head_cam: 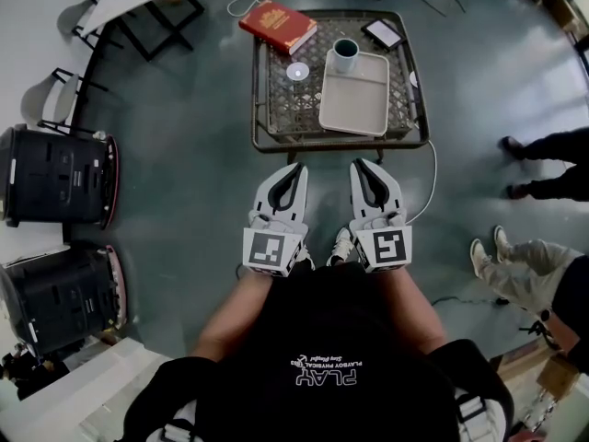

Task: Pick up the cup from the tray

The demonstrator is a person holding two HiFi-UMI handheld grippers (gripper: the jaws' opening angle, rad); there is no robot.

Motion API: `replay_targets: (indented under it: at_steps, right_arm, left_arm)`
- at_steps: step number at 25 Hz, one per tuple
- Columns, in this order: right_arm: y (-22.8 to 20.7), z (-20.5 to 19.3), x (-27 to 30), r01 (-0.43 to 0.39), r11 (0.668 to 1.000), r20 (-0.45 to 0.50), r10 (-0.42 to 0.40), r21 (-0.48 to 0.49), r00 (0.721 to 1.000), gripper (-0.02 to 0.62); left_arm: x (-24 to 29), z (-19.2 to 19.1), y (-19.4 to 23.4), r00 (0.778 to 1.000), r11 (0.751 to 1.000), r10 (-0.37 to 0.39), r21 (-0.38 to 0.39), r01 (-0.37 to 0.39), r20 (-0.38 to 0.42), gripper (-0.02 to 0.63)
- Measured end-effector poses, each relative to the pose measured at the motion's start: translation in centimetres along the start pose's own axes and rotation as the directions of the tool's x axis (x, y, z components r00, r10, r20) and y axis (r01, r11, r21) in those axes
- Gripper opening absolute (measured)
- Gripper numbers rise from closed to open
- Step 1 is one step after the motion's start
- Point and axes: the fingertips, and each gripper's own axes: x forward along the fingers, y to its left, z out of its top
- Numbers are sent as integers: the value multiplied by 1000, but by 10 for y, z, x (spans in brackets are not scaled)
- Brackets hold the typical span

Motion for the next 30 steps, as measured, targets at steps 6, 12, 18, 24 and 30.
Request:
replay_targets:
  at_steps: [6,12,18,24,30]
  right_arm:
    - [-3,3,-4,8,1000,6,-8,-7,1000,11]
    - [-3,4,-13,-4,1000,32,4,-18,999,11]
    - [-14,7,-19,-11,1000,52,12,-20,999,9]
    - [-27,8,-25,-32,998,67,36,-47,997,9]
    - [-43,8,-28,-46,997,70,50,-65,996,9]
  left_arm:
    - [0,1,-1,1000,1000,12,1,-12,-1,8]
    - [-1,4,-12,1000,1000,11,-5,-11,3,8]
    - [5,3,-24,1000,1000,18,-4,-18,2,8]
    - [14,2,-39,1000,1000,30,-6,-30,3,8]
    - [24,0,-53,999,999,50,-6,-50,0,8]
